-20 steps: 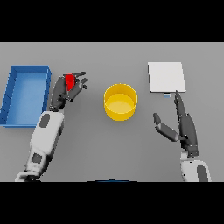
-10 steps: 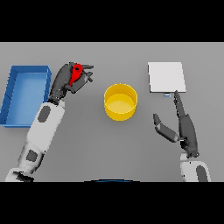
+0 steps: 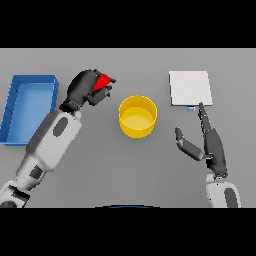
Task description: Pick up the red beaker and tilt it to pour out 1 green nut into yellow bowl. Pick up the yellow bowl and place it on the metallic measuring scale.
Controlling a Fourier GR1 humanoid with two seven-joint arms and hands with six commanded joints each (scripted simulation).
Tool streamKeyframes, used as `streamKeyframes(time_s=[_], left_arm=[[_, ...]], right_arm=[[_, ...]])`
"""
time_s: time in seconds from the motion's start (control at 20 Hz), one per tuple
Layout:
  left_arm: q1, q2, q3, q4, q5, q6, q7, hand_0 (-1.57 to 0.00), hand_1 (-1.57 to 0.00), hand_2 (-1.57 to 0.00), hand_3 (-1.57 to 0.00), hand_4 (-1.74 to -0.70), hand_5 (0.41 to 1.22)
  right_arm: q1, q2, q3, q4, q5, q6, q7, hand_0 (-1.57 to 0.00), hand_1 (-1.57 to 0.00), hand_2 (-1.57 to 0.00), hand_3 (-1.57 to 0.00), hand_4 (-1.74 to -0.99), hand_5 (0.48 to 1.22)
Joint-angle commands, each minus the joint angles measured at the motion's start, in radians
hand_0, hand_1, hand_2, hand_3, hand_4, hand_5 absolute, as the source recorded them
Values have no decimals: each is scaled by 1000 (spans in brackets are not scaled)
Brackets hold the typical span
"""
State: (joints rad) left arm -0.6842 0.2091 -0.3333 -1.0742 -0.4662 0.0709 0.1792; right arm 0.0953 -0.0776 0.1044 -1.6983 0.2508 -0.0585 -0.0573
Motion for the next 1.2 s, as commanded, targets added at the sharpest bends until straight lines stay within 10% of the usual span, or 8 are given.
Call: streamKeyframes(time_s=[0.0, 0.5, 0.7, 1.15], left_arm=[[-16, 13, -36, 1, -42, -12, 32, -1569, -1569, -1569, -1568, -1738, 1133], [-202, 85, -323, 91, -325, -140, 40, -1571, -1571, -1571, -1571, -1666, 1205], [-299, 88, -422, 123, -390, -252, 13, -1571, -1571, -1571, -1277, -1701, 1215], [-429, 73, -661, 217, -542, -353, -98, -1571, -1571, -1571, -1532, -1735, 1220]], right_arm=[[13, 1, 3, -12, -2, 3, -8, 1, 1, 1, 1, -1254, 687], [36, 8, 7, -28, -5, 3, -21, 1, 1, 1, 1, -1283, 702], [38, 26, 1, -5, -30, 7, -42, 1, 1, 1, 1, -1292, 678], [19, 45, -10, 18, -49, -2, -38, 1, 1, 1, 1, -1293, 631]])
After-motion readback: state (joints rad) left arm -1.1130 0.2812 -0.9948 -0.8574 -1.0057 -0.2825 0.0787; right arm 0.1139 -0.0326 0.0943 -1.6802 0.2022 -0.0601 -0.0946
